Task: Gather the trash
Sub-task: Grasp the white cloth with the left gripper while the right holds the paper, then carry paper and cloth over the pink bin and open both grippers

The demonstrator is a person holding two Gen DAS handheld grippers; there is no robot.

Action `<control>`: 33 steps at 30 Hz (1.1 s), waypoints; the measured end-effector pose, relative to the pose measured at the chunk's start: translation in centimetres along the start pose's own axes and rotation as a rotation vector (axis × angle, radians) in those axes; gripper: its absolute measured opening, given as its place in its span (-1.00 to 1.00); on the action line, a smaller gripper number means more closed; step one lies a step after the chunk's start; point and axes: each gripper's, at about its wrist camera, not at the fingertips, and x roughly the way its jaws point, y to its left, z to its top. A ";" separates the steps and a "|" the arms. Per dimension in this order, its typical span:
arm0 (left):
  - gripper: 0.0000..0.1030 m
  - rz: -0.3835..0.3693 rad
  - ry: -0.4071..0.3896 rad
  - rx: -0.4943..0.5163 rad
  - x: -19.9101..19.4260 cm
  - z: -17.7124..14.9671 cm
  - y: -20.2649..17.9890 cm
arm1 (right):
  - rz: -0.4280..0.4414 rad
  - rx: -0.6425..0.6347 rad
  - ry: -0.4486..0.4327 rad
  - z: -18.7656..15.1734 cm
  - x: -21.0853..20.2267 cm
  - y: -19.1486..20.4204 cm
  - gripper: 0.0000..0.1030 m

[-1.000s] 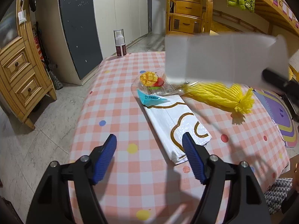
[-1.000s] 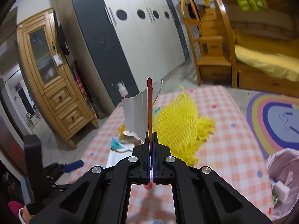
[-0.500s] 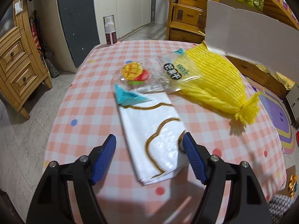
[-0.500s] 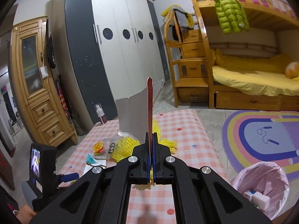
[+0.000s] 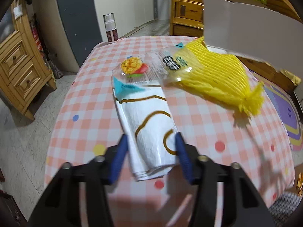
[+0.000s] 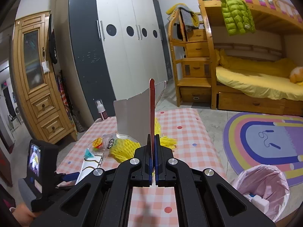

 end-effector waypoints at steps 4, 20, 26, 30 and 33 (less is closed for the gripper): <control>-0.77 -0.055 -0.012 0.063 -1.5 -1.7 0.0 | -0.009 -0.016 -0.008 -0.1 -0.2 0.2 -0.97; -0.86 -0.295 -0.323 0.223 -7.9 -1.4 -5.9 | -0.124 0.045 -0.122 1.9 -3.8 -3.2 -0.97; -0.86 -0.387 -0.308 0.243 -7.6 0.2 -9.3 | -0.226 0.071 -0.112 1.8 -6.5 -7.2 -0.97; -0.86 -0.424 -0.299 0.266 -7.7 0.4 -11.8 | -0.291 0.091 -0.083 0.4 -7.5 -9.4 -0.97; -0.86 -0.447 -0.293 0.298 -7.5 0.2 -14.1 | -0.325 0.109 -0.063 -0.9 -8.0 -10.9 -0.97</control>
